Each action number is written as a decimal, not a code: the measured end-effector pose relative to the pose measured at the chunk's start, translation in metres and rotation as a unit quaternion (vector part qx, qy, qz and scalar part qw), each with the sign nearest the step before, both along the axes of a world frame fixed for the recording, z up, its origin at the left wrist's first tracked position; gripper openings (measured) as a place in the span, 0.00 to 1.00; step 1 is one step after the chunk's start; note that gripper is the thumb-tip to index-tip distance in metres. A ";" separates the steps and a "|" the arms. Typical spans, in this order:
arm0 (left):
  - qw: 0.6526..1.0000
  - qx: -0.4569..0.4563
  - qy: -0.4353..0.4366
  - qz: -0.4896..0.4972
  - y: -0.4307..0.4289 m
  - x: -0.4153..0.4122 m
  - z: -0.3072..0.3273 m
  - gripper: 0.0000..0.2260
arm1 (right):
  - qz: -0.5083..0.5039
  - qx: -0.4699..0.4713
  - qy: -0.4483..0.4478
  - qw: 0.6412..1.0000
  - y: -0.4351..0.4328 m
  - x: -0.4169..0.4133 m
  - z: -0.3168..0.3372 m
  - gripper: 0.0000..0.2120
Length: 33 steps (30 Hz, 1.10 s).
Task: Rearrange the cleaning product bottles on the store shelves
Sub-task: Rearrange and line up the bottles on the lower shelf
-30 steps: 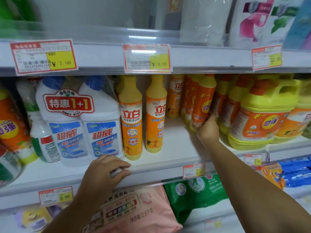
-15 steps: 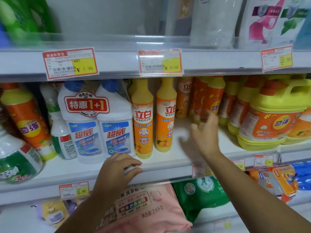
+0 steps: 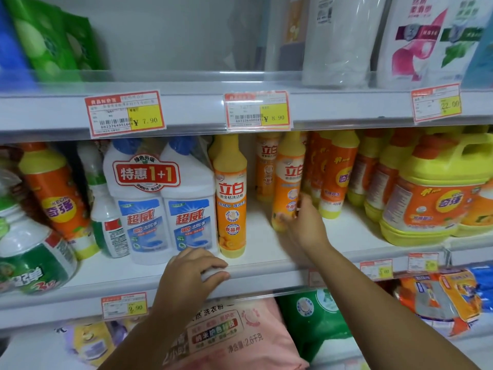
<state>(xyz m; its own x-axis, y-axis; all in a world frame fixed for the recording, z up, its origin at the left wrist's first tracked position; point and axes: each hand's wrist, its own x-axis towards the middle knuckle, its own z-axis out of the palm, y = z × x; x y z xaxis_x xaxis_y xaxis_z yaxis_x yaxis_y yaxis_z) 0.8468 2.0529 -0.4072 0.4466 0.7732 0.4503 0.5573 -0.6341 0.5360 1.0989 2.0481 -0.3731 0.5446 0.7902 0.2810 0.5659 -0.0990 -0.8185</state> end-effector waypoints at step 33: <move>0.999 0.022 0.022 -0.023 0.010 -0.002 -0.008 0.09 | -0.085 0.043 -0.078 0.992 0.061 0.056 -0.020 0.28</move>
